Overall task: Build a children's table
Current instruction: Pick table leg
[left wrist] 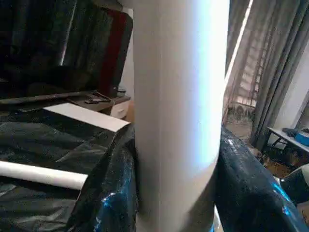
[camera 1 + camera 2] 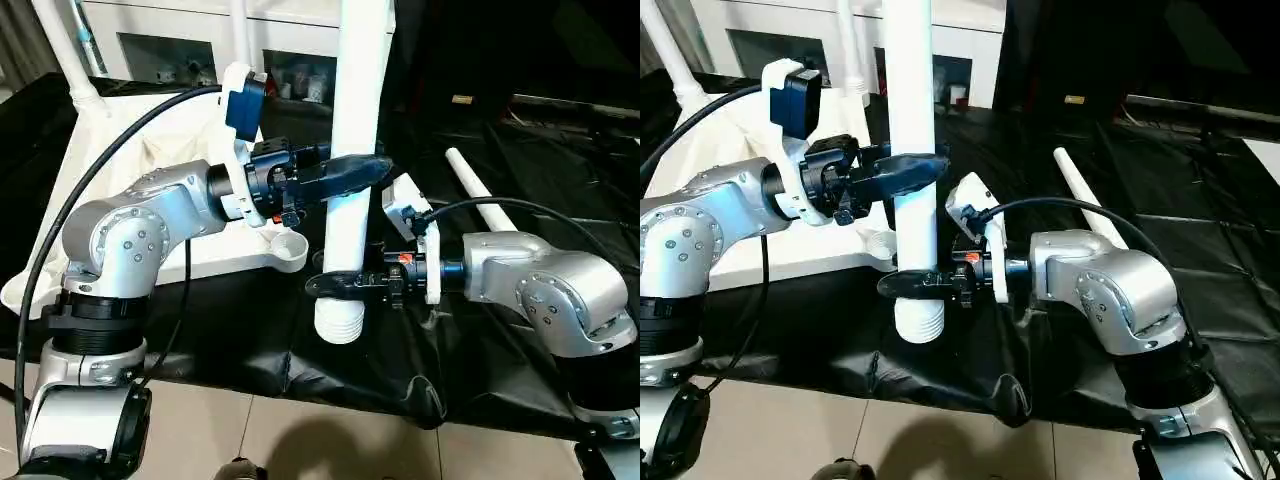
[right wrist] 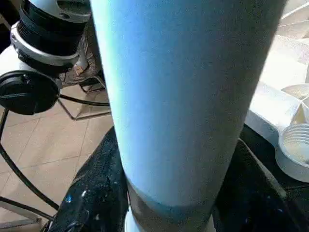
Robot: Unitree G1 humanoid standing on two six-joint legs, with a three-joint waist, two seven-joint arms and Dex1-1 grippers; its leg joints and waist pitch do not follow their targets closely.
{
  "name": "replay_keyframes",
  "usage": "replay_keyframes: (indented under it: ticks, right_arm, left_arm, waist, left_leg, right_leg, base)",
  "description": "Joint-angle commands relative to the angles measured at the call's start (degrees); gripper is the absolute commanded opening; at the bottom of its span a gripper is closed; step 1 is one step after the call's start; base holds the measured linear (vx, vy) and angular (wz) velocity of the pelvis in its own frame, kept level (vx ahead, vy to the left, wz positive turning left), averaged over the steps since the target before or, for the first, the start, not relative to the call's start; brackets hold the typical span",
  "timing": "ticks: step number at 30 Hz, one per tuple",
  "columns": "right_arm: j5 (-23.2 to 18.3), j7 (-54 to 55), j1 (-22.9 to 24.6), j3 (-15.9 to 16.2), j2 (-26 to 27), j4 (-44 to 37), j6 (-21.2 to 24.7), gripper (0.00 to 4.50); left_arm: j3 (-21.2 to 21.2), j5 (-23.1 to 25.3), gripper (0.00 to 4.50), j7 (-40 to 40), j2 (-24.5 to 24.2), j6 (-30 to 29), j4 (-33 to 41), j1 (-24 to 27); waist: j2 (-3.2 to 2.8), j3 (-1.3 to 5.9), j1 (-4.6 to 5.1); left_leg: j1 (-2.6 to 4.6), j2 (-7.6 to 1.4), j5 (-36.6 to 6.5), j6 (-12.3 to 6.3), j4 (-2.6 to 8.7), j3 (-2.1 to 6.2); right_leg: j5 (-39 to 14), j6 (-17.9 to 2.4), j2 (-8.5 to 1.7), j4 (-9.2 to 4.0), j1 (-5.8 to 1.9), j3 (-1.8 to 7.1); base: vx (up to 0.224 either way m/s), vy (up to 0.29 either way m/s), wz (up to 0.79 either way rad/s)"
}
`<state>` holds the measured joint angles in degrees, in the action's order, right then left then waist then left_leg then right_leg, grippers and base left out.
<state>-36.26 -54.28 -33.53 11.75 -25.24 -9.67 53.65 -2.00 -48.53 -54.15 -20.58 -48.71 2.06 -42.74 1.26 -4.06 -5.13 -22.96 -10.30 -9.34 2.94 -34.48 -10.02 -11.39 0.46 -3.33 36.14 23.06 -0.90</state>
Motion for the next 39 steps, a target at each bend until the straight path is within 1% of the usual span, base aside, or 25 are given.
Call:
replay_keyframes:
  ticks: [1,7,8,9,12,14,15,17,18,19,20,21,22,23,24,26,27,28,29,30,31,33,36,38,39]
  right_arm:
    - [-0.1,0.0,-0.5,-0.3,0.2,0.5,0.2,1.89]
    - [-0.3,0.0,-0.3,-0.4,0.2,0.6,-0.2,1.88]
    - [-0.4,0.1,-0.3,-0.6,0.2,0.6,-0.3,1.88]
    - [-0.6,0.2,-0.2,-1.0,0.2,0.5,-0.4,1.88]
    - [-0.8,0.6,-0.1,-1.6,0.6,0.6,-0.5,1.87]
    - [-1.7,1.9,0.0,-3.6,1.9,0.8,-0.7,1.86]
    - [-2.9,3.0,0.2,-5.5,3.2,1.0,-0.7,1.86]
    - [-3.7,3.7,0.3,-6.7,4.0,1.2,-0.8,1.86]
    - [-4.4,4.5,0.5,-7.8,4.7,1.3,-1.0,1.86]
    - [-4.7,5.1,0.6,-8.5,5.2,1.3,-1.3,1.86]
    - [-4.7,5.3,0.7,-8.6,5.4,1.4,-1.4,1.86]
    - [-4.8,5.6,0.7,-8.8,5.6,1.4,-1.5,1.86]
    - [-3.6,8.7,1.6,-10.3,7.0,1.5,-3.3,1.86]
    - [-1.7,11.2,2.0,-10.9,7.4,1.6,-5.0,1.86]
    - [3.6,16.0,2.8,-10.5,8.1,2.0,-9.5,1.86]
    - [4.6,16.8,2.9,-10.4,8.2,2.1,-10.3,1.86]
    - [9.1,23.0,3.5,-11.3,10.5,3.6,-15.4,1.86]
    - [10.8,24.1,3.8,-11.1,10.7,3.9,-17.8,1.86]
    - [15.4,27.8,5.3,-10.0,10.7,4.3,-22.0,1.86]
    - [17.6,30.3,6.9,-9.6,10.7,3.9,-23.3,1.86]
    - [19.0,32.0,8.0,-9.3,10.7,3.4,-23.6,1.86]
    - [19.5,33.5,8.8,-9.4,10.9,2.8,-23.2,1.86]
    - [19.1,35.8,11.5,-10.6,12.2,0.3,-21.7,1.86]
    - [18.4,37.2,14.2,-12.0,12.5,-2.9,-19.0,1.86]
    - [18.3,37.8,14.7,-12.5,12.6,-3.7,-18.6,1.86]
  left_arm:
    - [0.4,0.7,1.79,-0.2,-0.3,0.7,1.4,-0.4]
    - [-0.4,0.7,1.79,2.1,0.6,0.8,0.7,-0.4]
    - [-1.6,-0.4,2.35,3.3,1.3,0.0,0.0,-0.7]
    - [-4.1,-3.0,2.49,5.6,2.9,-1.6,-1.4,-1.3]
    - [-6.2,-5.4,2.69,6.3,4.3,-1.4,-2.1,-1.1]
    - [-9.6,-8.1,2.85,8.1,8.4,2.7,-2.8,0.2]
    - [-12.7,-10.3,2.91,10.9,12.4,6.8,-4.2,1.0]
    - [-15.0,-12.4,2.91,13.0,14.9,9.0,-5.6,1.4]
    - [-17.1,-16.0,2.91,13.8,17.2,10.1,-6.4,2.0]
    - [-18.4,-18.2,2.91,14.4,18.5,10.7,-6.6,2.5]
    - [-18.8,-18.7,2.91,14.6,18.8,10.8,-6.6,2.6]
    - [-19.3,-19.6,2.91,14.8,19.4,11.1,-6.7,2.8]
    - [-22.5,-23.4,2.91,17.5,22.0,12.8,-5.1,4.0]
    - [-23.5,-22.4,2.91,19.7,22.8,14.8,-3.9,4.6]
    - [-24.1,-16.9,2.91,24.2,22.4,16.7,-2.1,5.9]
    - [-24.2,-15.8,2.91,25.1,22.2,17.1,-1.8,6.1]
    - [-18.8,0.6,2.91,29.9,16.4,18.0,0.3,8.5]
    - [-17.1,4.5,2.91,30.7,14.7,18.6,0.7,9.3]
    - [-11.3,16.2,2.91,33.1,8.7,20.8,2.1,12.3]
    - [-7.8,23.2,2.91,34.3,5.1,23.5,2.9,14.7]
    - [-5.7,27.5,2.91,34.9,2.9,25.4,3.4,16.3]
    - [-4.9,29.4,2.91,35.7,1.9,26.8,3.9,17.5]
    - [-6.0,28.1,2.91,41.9,3.2,22.8,5.5,19.8]
    - [-5.5,29.6,2.91,47.5,4.7,20.4,9.0,22.9]
    - [-4.9,31.0,2.91,48.8,5.0,20.2,10.0,24.0]
  waist:
    - [-0.33,4.02,-0.04]
    - [-0.44,4.02,-0.01]
    - [-0.51,4.03,-0.06]
    - [-0.5,4.04,-0.04]
    - [-0.45,4.12,-0.13]
    - [-0.23,4.26,-0.16]
    - [-0.23,4.43,-0.33]
    - [-0.23,4.64,-0.49]
    - [-0.18,4.61,-0.52]
    - [-0.46,4.71,-0.62]
    - [-0.24,4.76,-0.57]
    - [-0.38,4.83,-0.54]
    - [-1.12,4.99,-0.68]
    - [-0.73,4.79,-0.52]
    - [-1.1,4.8,-0.66]
    - [-0.96,4.79,-0.27]
    - [-1.52,4.71,-0.25]
    - [-1.61,4.71,-0.1]
    - [-1.64,4.71,-0.01]
    - [-2.0,4.65,-0.01]
    - [-1.88,4.63,0.15]
    - [-2.01,4.76,0.11]
    - [-2.13,4.56,0.12]
    - [-3.3,4.75,0.25]
    - [-2.72,4.58,0.39]
  left_leg:
    - [1.72,-1.98,-7.6,1.74,3.73,0.47]
    - [1.78,-1.99,-8.0,1.94,3.71,0.46]
    - [1.78,-2.0,-8.2,2.01,3.71,0.49]
    - [1.75,-1.95,-8.3,2.06,3.66,0.46]
    - [1.71,-1.85,-8.2,1.86,3.61,0.5]
    - [1.61,-1.94,-7.9,1.7,3.54,0.46]
    - [1.52,-1.91,-7.6,1.44,3.44,0.48]
    - [1.48,-1.94,-7.4,0.69,3.28,0.49]
    - [1.39,-1.86,-7.3,0.41,3.28,0.46]
    - [1.42,-1.86,-7.3,0.37,3.27,0.55]
    - [1.43,-1.89,-7.3,0.29,3.29,0.52]
    - [1.56,-1.88,-7.2,0.17,3.27,0.49]
    - [1.65,-1.93,-7.4,0.51,3.26,0.67]
    - [1.44,-2.06,-8.2,1.08,3.4,0.59]
    - [1.5,-2.17,-9.1,1.86,3.44,0.75]
    - [1.74,-2.15,-9.8,2.72,3.63,0.77]
    - [1.77,-2.34,-10.4,3.04,3.87,0.98]
    - [1.83,-2.43,-11.0,3.23,3.97,1.06]
    - [2.01,-2.4,-12.2,3.89,4.14,1.15]
    - [2.11,-2.41,-12.7,4.75,4.25,1.32]
    - [1.94,-2.28,-12.3,5.13,4.27,1.25]
    - [2.12,-2.23,-11.8,5.42,4.18,1.18]
    - [1.88,-2.16,-13.3,5.46,4.27,1.12]
    - [1.91,-2.22,-14.3,5.35,4.19,1.32]
    - [1.86,-2.22,-14.7,4.9,4.25,1.29]
  right_leg:
    - [-3.5,-12.4,-3.41,-3.52,-2.72,1.68]
    - [-3.3,-12.6,-3.37,-3.53,-2.71,1.67]
    - [-3.4,-12.7,-3.41,-3.48,-2.76,1.66]
    - [-3.2,-12.8,-3.39,-3.52,-2.76,1.67]
    - [-2.9,-13.3,-3.38,-3.57,-2.85,1.63]
    - [-1.9,-14.2,-3.55,-3.62,-3.08,1.64]
    - [-1.1,-14.7,-3.63,-3.51,-3.2,1.6]
    - [0.1,-15.3,-3.71,-3.53,-3.41,1.59]
    - [0.5,-15.3,-3.57,-3.4,-3.38,1.56]
    - [0.4,-15.4,-3.62,-3.47,-3.42,1.53]
    - [0.5,-15.1,-3.56,-3.51,-3.44,1.51]
    - [0.6,-14.7,-3.4,-3.53,-3.3,1.52]
    - [0.3,-14.5,-3.45,-3.33,-3.33,1.44]
    - [0.1,-14.7,-3.62,-3.59,-3.21,1.48]
    - [-0.9,-14.4,-3.7,-3.7,-3.27,1.41]
    - [-2.6,-12.3,-3.38,-3.89,-3.14,1.38]
    - [-4.4,-10.4,-3.45,-4.11,-2.93,1.49]
    - [-6.0,-8.7,-3.44,-4.18,-2.67,1.48]
    - [-9.2,-6.1,-3.47,-4.4,-2.49,1.45]
    - [-10.6,-4.2,-3.43,-4.46,-2.44,1.48]
    - [-10.5,-3.2,-3.29,-4.47,-2.37,1.55]
    - [-7.9,-4.7,-3.1,-4.16,-2.19,1.58]
    - [-5.2,-8.0,-3.08,-3.82,-2.22,1.55]
    - [-4.7,-8.3,-3.0,-3.61,-2.34,1.52]
    - [-4.9,-8.1,-2.94,-4.08,-2.32,1.49]
  base:
    - [0.0,0.0,0.0]
    - [0.0,0.0,0.0]
    - [0.0,0.0,0.0]
    - [0.0,0.0,0.0]
    - [0.0,0.0,0.0]
    - [0.0,0.0,0.0]
    - [0.0,0.0,0.0]
    - [0.0,0.0,0.0]
    - [0.0,0.0,0.0]
    - [0.0,0.0,0.0]
    - [0.0,0.0,0.0]
    - [0.0,0.0,0.0]
    - [0.0,0.0,0.0]
    - [0.0,0.0,0.0]
    - [0.0,0.0,0.0]
    - [0.0,0.0,0.0]
    - [0.0,0.0,0.0]
    - [0.0,0.0,0.0]
    - [0.0,0.0,0.0]
    - [0.0,0.0,0.0]
    - [0.0,0.0,0.0]
    - [0.0,0.0,0.0]
    - [0.0,0.0,0.0]
    - [0.0,0.0,0.0]
    - [0.0,0.0,0.0]
